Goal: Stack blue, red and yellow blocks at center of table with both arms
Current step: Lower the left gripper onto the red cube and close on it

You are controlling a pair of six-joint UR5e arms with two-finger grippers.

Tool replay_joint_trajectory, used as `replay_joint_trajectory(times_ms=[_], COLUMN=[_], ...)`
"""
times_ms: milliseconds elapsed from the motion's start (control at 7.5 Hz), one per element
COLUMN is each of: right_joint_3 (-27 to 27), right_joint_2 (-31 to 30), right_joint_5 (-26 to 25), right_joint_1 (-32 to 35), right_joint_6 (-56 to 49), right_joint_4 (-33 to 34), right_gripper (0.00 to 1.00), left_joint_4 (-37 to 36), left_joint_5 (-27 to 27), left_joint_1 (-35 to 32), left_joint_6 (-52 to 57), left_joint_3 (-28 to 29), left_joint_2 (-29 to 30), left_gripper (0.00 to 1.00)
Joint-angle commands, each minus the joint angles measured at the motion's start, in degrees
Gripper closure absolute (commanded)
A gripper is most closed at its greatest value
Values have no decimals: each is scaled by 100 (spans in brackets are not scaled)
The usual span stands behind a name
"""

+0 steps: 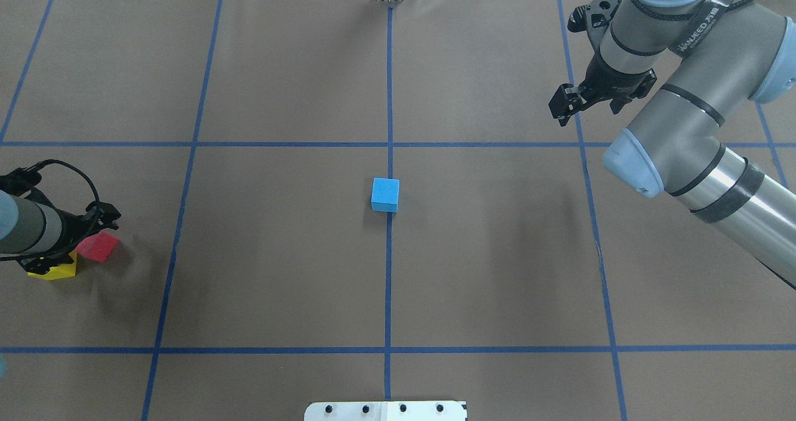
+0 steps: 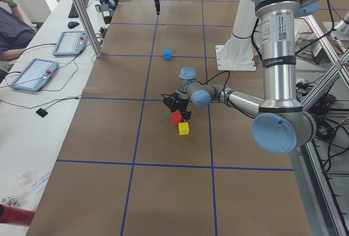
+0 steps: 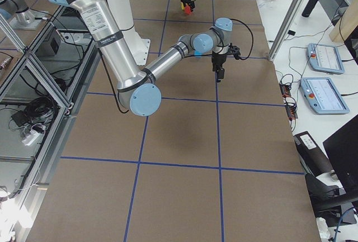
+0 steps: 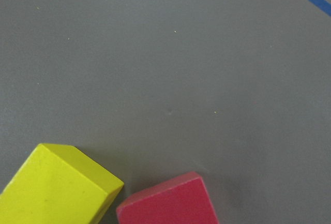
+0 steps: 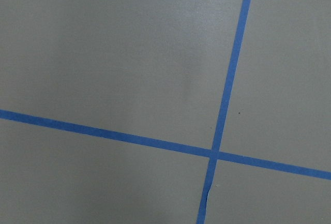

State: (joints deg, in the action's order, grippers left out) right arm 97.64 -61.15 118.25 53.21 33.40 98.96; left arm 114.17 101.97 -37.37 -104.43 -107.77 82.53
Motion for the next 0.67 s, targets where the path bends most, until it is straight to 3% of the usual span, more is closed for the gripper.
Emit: replay_joint_trajectory(times_ms=[0, 133, 267, 533], right_joint_3=[27, 70, 71, 71], right_joint_2=[-37, -55, -55, -55], right_joint_5=[-47, -47, -47, -47], right_joint_1=[-12, -21, -21, -21], right_joint_6=[0, 0, 8, 8], right_joint_4=[1, 1, 1, 1], right_gripper=[1, 1, 1, 1], left_joint_4=[9, 9, 9, 18], left_joint_5=[-10, -1, -10, -1], left_joint_1=[-25, -34, -34, -25], left_joint_6=[-172, -191, -235, -279], left_joint_3=[63, 64, 64, 37], left_joint_2=[-1, 0, 0, 0], left_gripper=[0, 4, 17, 90])
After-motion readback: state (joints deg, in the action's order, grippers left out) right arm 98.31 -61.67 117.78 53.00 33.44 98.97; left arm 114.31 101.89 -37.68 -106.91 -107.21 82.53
